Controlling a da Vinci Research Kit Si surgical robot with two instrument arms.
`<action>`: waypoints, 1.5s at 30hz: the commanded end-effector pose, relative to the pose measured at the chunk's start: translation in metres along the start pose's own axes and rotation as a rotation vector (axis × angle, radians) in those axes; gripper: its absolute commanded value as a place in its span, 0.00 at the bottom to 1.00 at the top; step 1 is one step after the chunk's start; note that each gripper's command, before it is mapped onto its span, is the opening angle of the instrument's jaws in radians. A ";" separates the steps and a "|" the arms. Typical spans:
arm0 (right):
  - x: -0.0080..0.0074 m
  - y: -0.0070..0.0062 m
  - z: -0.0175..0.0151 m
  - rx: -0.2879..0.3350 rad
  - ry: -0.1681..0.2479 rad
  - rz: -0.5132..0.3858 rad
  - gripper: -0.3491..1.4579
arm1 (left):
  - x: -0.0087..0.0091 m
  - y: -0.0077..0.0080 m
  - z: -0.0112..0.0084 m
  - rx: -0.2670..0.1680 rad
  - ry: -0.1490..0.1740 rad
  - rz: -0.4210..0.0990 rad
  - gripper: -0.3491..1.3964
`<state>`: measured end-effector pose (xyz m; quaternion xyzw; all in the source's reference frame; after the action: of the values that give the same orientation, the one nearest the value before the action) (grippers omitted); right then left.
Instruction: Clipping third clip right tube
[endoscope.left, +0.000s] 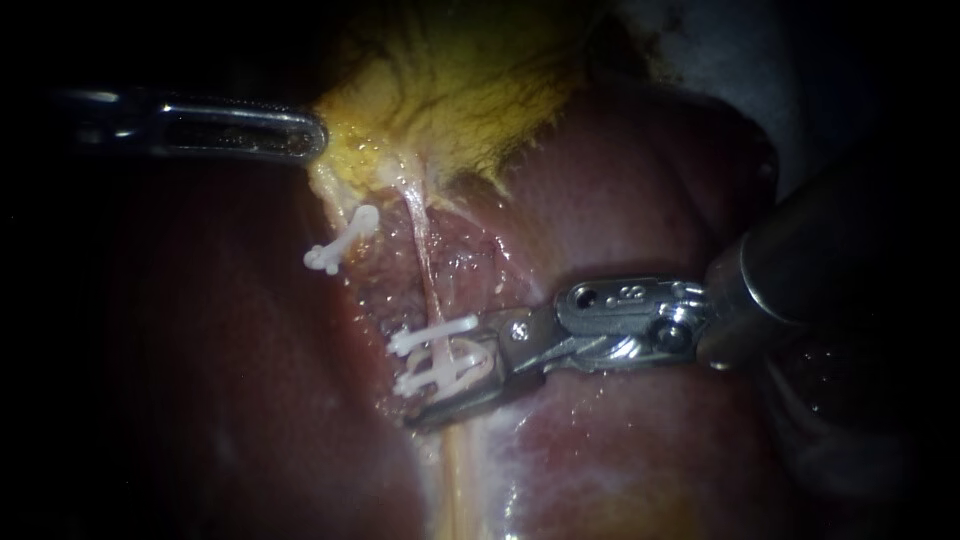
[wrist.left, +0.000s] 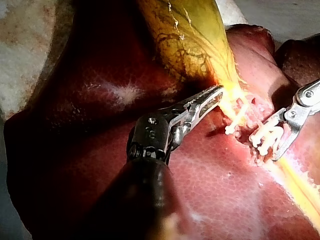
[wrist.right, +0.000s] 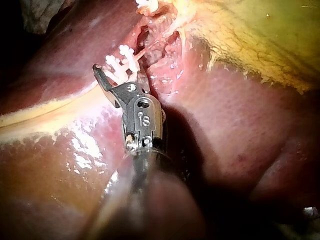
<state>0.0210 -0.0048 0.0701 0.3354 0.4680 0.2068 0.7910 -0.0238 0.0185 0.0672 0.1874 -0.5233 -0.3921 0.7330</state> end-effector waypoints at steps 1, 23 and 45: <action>0.0000 0.0000 0.0000 0.000 0.000 0.000 0.45 | 0.0000 0.0000 0.0000 0.002 0.000 0.000 0.00; 0.0038 0.0016 -0.0025 -0.027 0.040 0.025 0.45 | 0.0000 0.0000 -0.0002 0.003 0.000 0.001 0.00; 0.0070 0.0040 -0.0024 0.005 0.175 0.088 0.45 | 0.0000 0.0000 -0.0002 0.003 0.000 0.001 0.00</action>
<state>0.0221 0.0034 0.0681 0.3437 0.5253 0.2736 0.7287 -0.0236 0.0185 0.0671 0.1882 -0.5240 -0.3911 0.7329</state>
